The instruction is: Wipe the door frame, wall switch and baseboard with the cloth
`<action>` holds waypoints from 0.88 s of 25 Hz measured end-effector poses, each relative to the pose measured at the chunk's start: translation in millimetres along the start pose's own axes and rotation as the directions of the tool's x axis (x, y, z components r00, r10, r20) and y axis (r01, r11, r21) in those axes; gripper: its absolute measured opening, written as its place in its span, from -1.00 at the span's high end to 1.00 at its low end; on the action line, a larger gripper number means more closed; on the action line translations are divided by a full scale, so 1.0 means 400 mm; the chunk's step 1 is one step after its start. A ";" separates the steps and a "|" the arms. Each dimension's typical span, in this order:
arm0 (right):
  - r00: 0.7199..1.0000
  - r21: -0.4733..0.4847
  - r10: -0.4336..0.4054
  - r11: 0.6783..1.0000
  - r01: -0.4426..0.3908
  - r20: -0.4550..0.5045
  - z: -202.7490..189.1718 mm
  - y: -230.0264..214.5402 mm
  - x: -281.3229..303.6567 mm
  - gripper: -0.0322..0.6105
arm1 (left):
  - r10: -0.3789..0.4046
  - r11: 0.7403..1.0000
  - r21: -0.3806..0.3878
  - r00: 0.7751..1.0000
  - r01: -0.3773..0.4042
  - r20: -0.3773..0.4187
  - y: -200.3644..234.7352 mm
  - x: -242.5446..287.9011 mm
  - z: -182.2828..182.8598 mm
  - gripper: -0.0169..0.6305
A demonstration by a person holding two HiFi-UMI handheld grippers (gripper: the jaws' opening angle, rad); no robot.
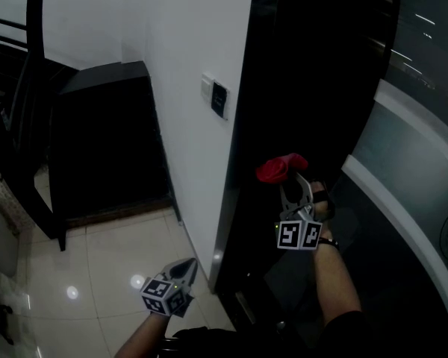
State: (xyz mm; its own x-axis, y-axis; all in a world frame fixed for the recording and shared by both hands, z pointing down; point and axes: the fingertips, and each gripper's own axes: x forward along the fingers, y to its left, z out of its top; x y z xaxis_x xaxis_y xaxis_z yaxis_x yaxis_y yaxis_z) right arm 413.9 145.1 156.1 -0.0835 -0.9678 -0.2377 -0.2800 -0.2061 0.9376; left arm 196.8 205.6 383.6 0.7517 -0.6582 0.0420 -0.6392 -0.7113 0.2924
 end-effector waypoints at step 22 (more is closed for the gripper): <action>0.982 0.039 0.189 0.981 -0.188 -0.020 -0.058 0.294 -0.077 0.70 | 0.026 1.000 -0.007 0.999 -0.026 -0.036 0.004 0.003 -0.044 0.94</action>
State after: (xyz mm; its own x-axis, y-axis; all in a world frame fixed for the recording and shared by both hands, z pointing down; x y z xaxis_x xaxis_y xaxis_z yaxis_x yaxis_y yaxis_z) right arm 405.8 147.1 279.4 -0.1161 -0.9919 -0.0511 -0.2968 -0.0144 0.9548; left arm 199.6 208.2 400.8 0.7401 -0.6673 0.0835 -0.6576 -0.6922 0.2975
